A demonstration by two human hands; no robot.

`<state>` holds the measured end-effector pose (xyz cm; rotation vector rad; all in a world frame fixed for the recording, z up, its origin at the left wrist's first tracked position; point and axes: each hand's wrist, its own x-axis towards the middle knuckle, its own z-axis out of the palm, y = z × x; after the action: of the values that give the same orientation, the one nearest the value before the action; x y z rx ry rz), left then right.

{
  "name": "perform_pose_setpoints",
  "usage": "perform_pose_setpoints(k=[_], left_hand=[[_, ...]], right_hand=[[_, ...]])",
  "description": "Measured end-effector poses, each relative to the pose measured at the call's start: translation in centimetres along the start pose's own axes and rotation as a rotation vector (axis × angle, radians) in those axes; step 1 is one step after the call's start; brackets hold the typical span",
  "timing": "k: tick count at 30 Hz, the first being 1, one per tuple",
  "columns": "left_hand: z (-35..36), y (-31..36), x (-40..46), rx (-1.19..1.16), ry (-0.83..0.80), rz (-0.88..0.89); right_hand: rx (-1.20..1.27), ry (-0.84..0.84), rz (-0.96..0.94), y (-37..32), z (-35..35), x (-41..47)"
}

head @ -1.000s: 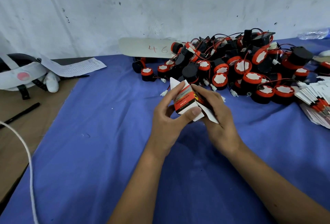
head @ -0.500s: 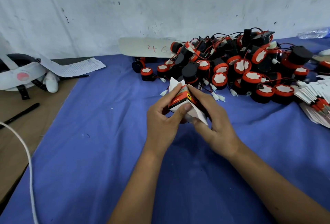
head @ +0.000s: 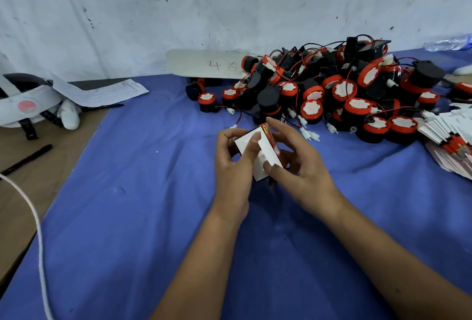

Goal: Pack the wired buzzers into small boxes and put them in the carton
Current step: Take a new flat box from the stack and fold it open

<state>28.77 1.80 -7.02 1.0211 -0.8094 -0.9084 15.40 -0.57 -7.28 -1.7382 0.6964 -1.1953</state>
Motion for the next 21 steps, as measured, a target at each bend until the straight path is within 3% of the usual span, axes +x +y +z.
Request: perform_pose_setpoints(k=[3, 6, 10, 15, 18, 21], left_hand=[[0.3, -0.2, -0.4, -0.097, -0.166, -0.077], [0.4, -0.5, -0.4, -0.068, -0.215, -0.037], [0.3, -1.0, -0.2, 0.088, -0.099, 0.138], [0.0, -1.1, 0.0, 0.186, -0.004, 0.234], [0.3, -1.0, -0.3, 0.25, 0.072, 0.271], [0.4, -1.0, -0.5, 0.26, 0.039, 0.299]], right_hand=[[0.095, -0.037, -0.009, -0.5, 0.4, -0.1], [0.071, -0.046, -0.01, -1.0, 0.5, -0.1], [-0.193, -0.155, -0.006, -1.3, 0.8, -0.4], [-0.188, -0.349, 0.019, -1.2, 1.2, -1.1], [0.027, -0.276, 0.036, -1.2, 1.6, -1.0], [0.139, -0.101, 0.025, -1.1, 2.1, -0.8]])
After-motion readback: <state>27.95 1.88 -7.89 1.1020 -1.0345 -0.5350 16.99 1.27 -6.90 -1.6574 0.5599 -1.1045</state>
